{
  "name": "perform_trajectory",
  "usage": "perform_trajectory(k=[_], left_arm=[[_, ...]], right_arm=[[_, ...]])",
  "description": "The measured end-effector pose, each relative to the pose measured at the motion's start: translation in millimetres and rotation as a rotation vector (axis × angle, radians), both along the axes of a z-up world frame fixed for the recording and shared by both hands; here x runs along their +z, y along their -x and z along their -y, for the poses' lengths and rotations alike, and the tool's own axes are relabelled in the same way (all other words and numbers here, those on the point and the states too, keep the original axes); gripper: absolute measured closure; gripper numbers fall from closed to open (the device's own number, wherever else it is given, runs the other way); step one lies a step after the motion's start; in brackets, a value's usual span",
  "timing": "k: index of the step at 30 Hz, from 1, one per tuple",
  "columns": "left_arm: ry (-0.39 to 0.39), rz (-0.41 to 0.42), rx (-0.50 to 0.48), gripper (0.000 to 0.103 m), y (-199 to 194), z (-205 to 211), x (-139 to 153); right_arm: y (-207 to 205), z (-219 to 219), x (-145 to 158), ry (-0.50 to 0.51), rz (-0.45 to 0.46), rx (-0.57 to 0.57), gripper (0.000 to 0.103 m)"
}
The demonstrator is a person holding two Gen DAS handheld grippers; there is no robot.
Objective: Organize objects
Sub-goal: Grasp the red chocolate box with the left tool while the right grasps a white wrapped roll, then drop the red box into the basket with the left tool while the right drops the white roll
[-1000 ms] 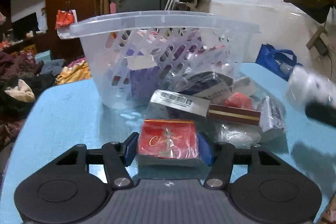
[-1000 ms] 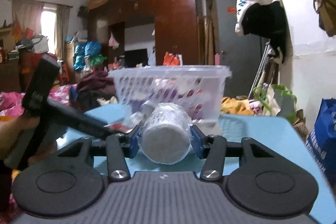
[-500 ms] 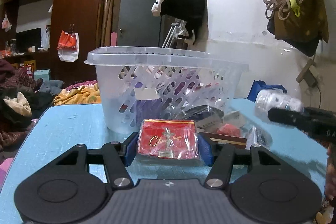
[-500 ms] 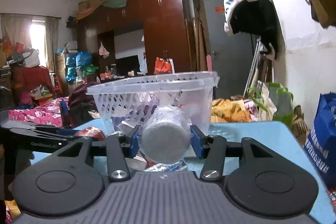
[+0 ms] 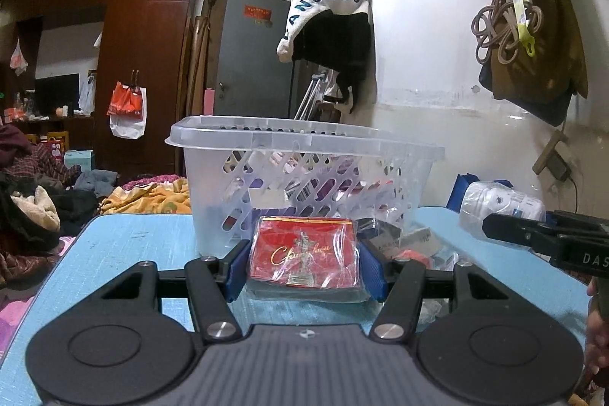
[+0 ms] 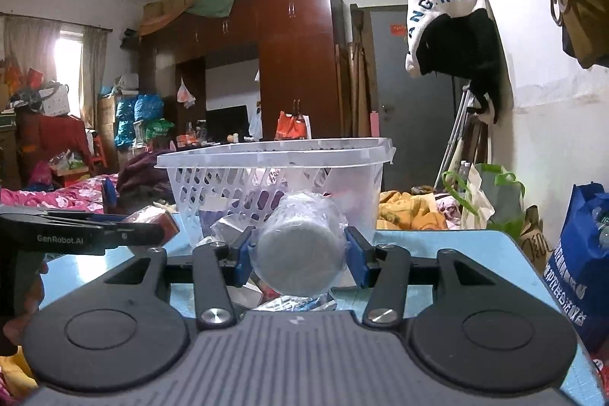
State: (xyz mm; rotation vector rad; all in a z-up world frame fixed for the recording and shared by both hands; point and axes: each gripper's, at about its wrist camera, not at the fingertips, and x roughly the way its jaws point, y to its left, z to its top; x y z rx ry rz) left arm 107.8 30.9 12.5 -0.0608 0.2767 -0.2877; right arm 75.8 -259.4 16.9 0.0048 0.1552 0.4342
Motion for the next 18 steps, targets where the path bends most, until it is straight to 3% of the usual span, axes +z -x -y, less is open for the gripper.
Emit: perform_trajectory(k=[18], left_arm=[[0.0, 0.018, 0.006, 0.04, 3.7, -1.4, -1.9]], right_arm=[[1.3, -1.2, 2.1, 0.017, 0.023, -0.005, 0.051]])
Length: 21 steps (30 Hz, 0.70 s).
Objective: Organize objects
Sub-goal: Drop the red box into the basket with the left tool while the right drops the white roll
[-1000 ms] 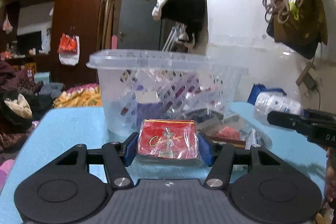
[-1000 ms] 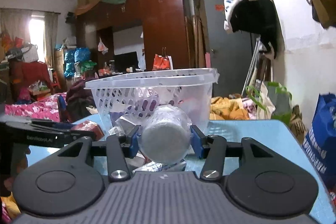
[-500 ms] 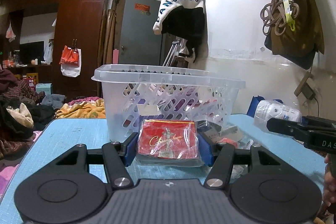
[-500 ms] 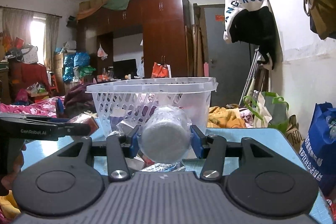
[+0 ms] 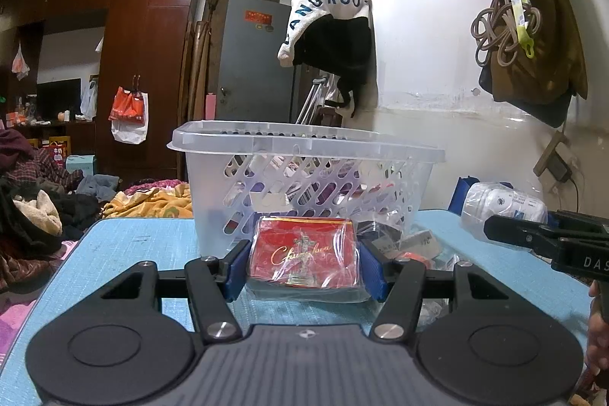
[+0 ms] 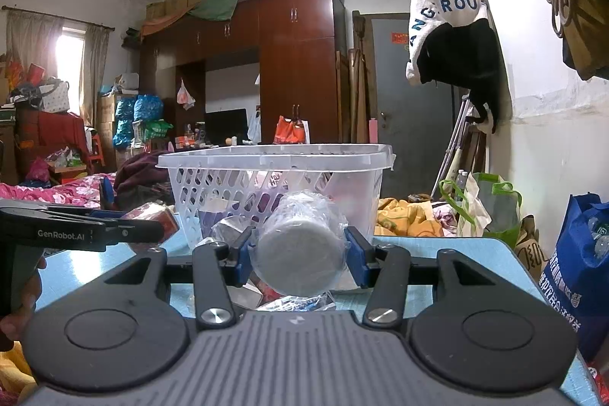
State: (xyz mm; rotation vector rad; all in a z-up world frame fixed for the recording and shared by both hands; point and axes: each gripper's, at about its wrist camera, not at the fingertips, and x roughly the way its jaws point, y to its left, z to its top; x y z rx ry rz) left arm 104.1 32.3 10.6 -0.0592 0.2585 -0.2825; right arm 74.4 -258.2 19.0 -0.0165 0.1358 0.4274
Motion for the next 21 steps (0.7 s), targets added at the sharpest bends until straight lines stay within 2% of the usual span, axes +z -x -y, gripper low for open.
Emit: perform_trajectory(k=[4, 8, 10, 13, 17, 19, 21], left_arm=[[0.004, 0.017, -0.007, 0.04, 3, -2, 0], [0.064, 0.045, -0.042, 0.04, 5, -11, 9], [0.078, 0.051, -0.041, 0.04, 1, -14, 24], [0.075, 0.098, -0.028, 0.04, -13, -14, 61], [0.085, 0.055, 0.002, 0.04, -67, -9, 107], [0.086, -0.009, 0.037, 0.04, -100, -7, 116], [0.093, -0.05, 0.097, 0.04, -128, -7, 114]], right_arm=[[1, 0, 1, 0.002, 0.007, -0.004, 0.051], [5, 3, 4, -0.019, 0.021, 0.024, 0.051], [6, 4, 16, -0.037, 0.014, 0.071, 0.051], [2, -8, 49, 0.001, 0.081, 0.046, 0.051], [-46, -32, 96, 0.052, 0.12, 0.036, 0.051], [-86, -46, 107, 0.092, 0.08, 0.005, 0.05], [-111, -51, 105, 0.092, 0.077, -0.01, 0.049]])
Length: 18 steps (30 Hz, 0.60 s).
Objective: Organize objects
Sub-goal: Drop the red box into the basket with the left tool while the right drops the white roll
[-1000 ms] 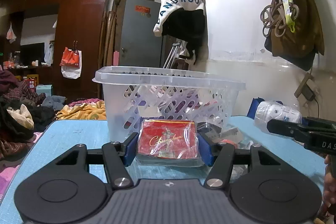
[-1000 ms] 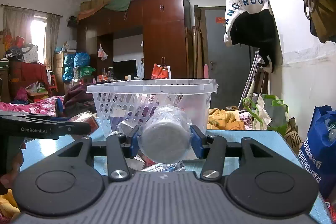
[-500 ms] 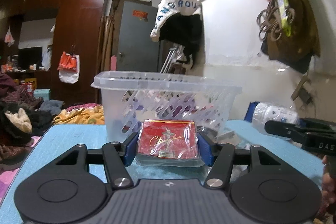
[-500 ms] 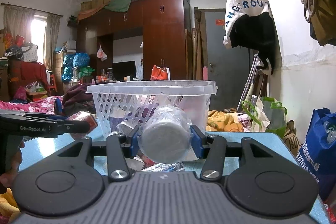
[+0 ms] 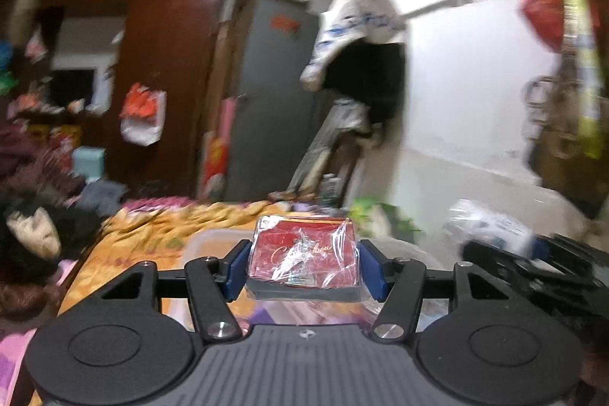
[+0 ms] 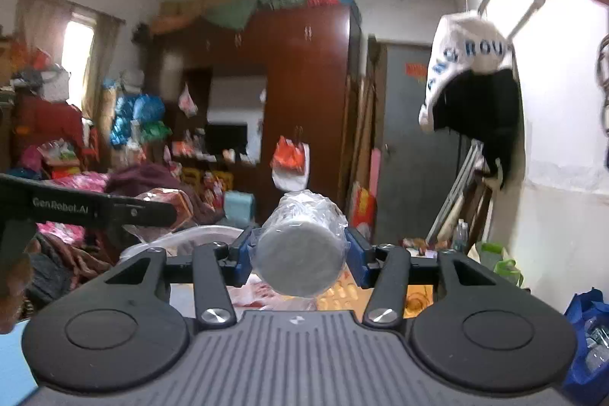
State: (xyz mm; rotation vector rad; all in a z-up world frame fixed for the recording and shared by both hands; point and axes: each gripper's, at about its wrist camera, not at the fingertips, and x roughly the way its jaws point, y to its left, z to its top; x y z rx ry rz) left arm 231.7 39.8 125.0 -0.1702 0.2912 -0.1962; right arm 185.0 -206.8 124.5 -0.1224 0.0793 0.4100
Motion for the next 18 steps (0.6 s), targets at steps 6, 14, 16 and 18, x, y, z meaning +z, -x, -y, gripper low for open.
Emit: perform_trajectory(k=[6, 14, 16, 18], left_arm=[[-0.082, -0.106, 0.062, 0.027, -39, 8, -16], [-0.046, 0.018, -0.045, 0.008, 48, 6, -20], [-0.071, 0.01, -0.074, 0.008, 72, 14, -38], [-0.09, -0.03, -0.107, 0.008, 85, 23, -57]], right_arm=[[-29, -13, -19, 0.108, -0.037, -0.062, 0.001], [42, 32, -38, -0.074, -0.121, 0.02, 0.0], [57, 36, -58, -0.036, -0.206, 0.001, 0.0], [67, 36, -79, 0.026, -0.271, 0.032, 0.0]])
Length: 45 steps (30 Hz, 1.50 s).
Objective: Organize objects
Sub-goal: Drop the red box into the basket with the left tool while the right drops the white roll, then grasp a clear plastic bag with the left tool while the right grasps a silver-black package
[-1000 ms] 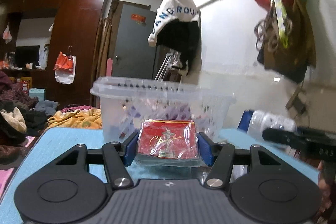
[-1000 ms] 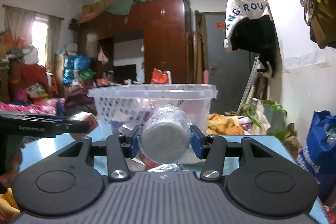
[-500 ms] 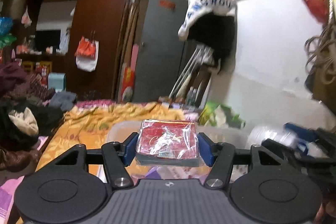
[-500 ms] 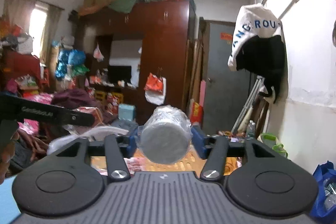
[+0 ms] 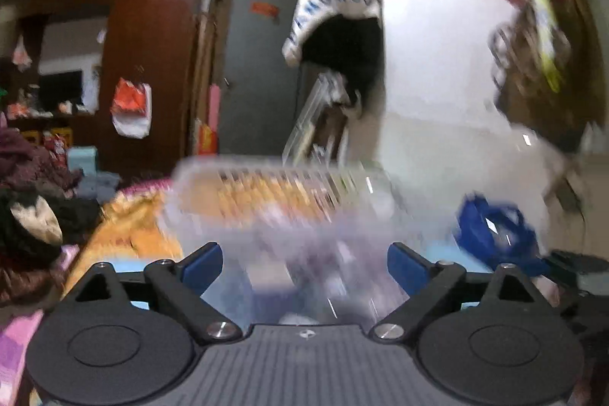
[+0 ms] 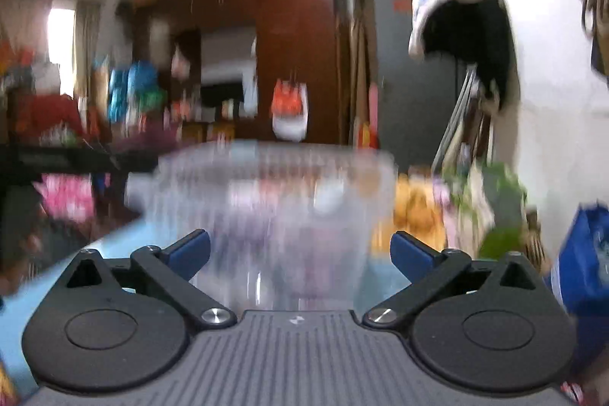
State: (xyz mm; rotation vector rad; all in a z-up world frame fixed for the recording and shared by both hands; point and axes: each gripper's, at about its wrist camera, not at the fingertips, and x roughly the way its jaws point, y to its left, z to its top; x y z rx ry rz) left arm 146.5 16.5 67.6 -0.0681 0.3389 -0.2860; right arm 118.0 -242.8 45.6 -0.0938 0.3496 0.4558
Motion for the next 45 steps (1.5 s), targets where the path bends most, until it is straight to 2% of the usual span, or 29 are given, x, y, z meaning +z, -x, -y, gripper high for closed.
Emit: perform_trajectory(k=[3, 5, 9, 11, 12, 13, 14, 15, 18, 23, 27, 30, 31, 32, 34, 37, 39, 42, 45], left_arm=[[0.032, -0.065, -0.059, 0.008, -3, 7, -20], [0.034, -0.11, -0.086, 0.008, -11, 10, -30], [0.014, -0.14, -0.114, 0.008, -11, 15, -48], [0.015, -0.141, -0.13, 0.008, -7, 16, -53], [0.018, -0.136, -0.135, 0.008, -5, 15, -54], [0.016, -0.133, -0.14, 0.008, -4, 16, -54], [0.014, -0.133, -0.143, 0.008, -6, 17, -54], [0.011, -0.131, -0.149, 0.008, -5, 18, -54], [-0.01, -0.126, -0.169, 0.008, -2, 23, -56], [-0.037, -0.141, -0.207, 0.008, 1, 32, -59], [-0.145, -0.177, -0.211, 0.008, 0, 50, -65], [-0.184, -0.204, -0.195, 0.015, -3, 57, -67], [-0.186, -0.218, -0.191, 0.026, -5, 58, -68], [-0.184, -0.237, -0.192, 0.041, -7, 57, -69], [-0.168, -0.245, -0.216, 0.053, -8, 56, -70], [-0.164, -0.221, -0.203, 0.054, -4, 54, -70], [-0.14, -0.178, -0.207, 0.054, 3, 49, -68], [-0.088, -0.114, -0.216, 0.054, 18, 33, -63], [-0.026, -0.044, -0.183, 0.054, 29, 11, -60]], right_arm=[[2, -6, -23, 0.068, -0.079, 0.026, 0.0], [2, -13, -30, 0.113, -0.09, 0.05, 0.0], [-5, -18, -36, 0.147, -0.117, 0.073, 0.002], [-7, -19, -37, 0.152, -0.14, 0.091, 0.012], [-7, -19, -38, 0.155, -0.14, 0.088, 0.013], [-6, -19, -39, 0.159, -0.14, 0.087, 0.019], [-6, -20, -40, 0.164, -0.145, 0.089, 0.03], [-6, -20, -42, 0.165, -0.146, 0.084, 0.03], [3, -14, -40, 0.127, -0.094, 0.062, 0.03], [11, 25, -34, -0.112, -0.033, -0.006, 0.03], [12, 24, -32, -0.113, -0.013, -0.033, 0.029], [9, 23, -32, -0.116, -0.013, -0.035, 0.029], [8, 22, -32, -0.119, -0.016, -0.034, 0.029], [9, 22, -33, -0.117, -0.018, -0.032, 0.029], [11, 22, -33, -0.109, -0.014, -0.029, 0.029], [13, 23, -34, -0.101, -0.007, -0.027, 0.029], [14, 23, -35, -0.102, -0.002, -0.025, 0.029], [17, 23, -35, -0.101, 0.015, -0.023, 0.029], [18, 22, -35, -0.097, 0.02, -0.021, 0.029]])
